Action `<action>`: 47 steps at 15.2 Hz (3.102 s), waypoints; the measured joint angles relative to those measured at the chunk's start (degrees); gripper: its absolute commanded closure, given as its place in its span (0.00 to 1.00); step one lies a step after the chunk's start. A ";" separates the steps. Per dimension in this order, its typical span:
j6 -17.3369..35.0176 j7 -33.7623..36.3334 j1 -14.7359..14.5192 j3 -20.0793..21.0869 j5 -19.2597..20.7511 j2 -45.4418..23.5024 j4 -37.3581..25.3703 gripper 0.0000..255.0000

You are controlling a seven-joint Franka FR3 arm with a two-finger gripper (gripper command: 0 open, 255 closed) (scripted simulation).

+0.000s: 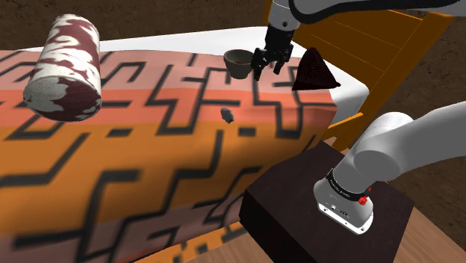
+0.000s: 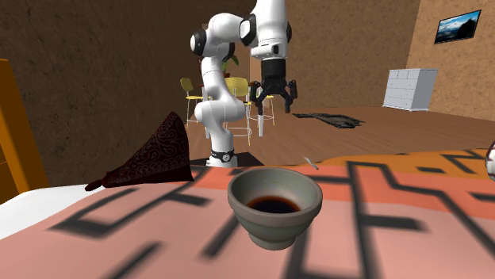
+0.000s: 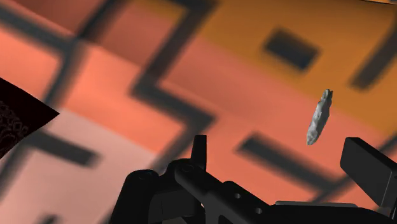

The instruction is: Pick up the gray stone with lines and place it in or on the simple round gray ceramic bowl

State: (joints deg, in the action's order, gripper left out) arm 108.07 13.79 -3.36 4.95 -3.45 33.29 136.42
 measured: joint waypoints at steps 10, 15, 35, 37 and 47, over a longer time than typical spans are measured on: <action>9.15 10.92 -2.31 8.19 -0.84 -18.15 -5.21 0.00; 12.51 15.06 -3.02 10.50 0.38 -26.24 -8.40 0.00; 17.77 15.82 -3.15 10.90 0.98 -28.94 -5.71 1.00; 17.77 15.82 -3.15 10.90 0.98 -28.94 -5.71 1.00; 24.95 -3.85 -4.16 7.63 -2.40 -19.32 4.67 0.00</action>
State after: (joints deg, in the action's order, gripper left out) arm 133.02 9.94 -7.52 12.58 -5.84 13.97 141.09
